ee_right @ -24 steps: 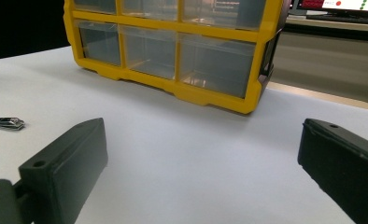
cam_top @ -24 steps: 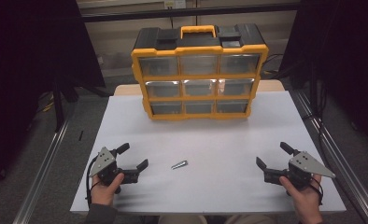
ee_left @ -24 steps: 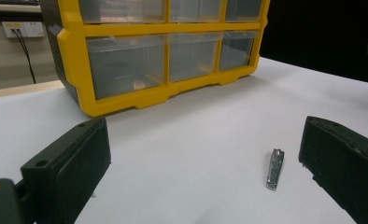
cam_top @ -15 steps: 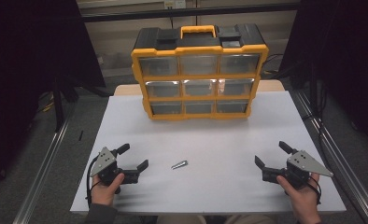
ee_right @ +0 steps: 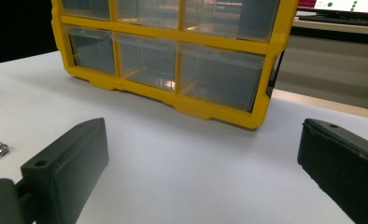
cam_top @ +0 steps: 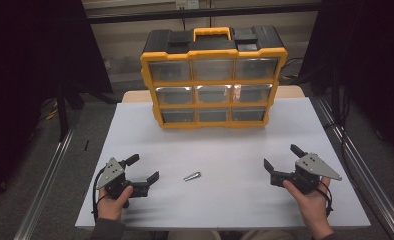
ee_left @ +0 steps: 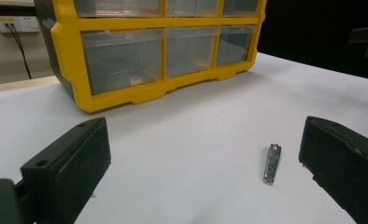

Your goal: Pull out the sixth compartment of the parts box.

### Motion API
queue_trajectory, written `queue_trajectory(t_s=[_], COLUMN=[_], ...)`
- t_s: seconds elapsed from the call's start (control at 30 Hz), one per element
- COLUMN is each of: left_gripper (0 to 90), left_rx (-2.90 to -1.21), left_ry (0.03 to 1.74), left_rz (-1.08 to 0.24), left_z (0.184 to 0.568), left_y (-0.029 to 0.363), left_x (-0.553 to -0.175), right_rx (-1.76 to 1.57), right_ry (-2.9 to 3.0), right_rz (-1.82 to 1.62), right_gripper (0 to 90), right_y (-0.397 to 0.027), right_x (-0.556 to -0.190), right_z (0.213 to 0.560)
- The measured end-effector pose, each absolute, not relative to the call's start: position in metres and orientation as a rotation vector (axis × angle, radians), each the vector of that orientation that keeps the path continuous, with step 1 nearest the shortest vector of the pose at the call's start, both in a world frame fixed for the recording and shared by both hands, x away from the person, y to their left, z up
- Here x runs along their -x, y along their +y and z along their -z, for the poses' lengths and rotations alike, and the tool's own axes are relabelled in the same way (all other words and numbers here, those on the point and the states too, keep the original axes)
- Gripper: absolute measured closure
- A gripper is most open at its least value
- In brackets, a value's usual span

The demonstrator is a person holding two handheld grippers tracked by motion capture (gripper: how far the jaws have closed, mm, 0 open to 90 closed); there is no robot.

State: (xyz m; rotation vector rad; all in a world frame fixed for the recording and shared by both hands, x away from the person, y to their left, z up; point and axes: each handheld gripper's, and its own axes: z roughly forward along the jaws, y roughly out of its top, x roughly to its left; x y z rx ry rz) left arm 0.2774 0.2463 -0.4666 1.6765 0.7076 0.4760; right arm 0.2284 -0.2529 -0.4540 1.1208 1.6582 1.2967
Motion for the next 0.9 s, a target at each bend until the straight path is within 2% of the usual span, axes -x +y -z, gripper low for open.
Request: queue_trajectory(t_s=[0.9], left_gripper=[1.2], left_rx=[-1.691], left_ry=[0.706], left_rz=[-0.478], left_z=[0.466], left_y=[0.243], left_x=[-0.276], right_rx=[-1.188], right_ry=[1.568], right_rz=[-1.269], right_gripper=[2.2], right_y=[-0.228], right_x=[-0.270], right_z=[0.440])
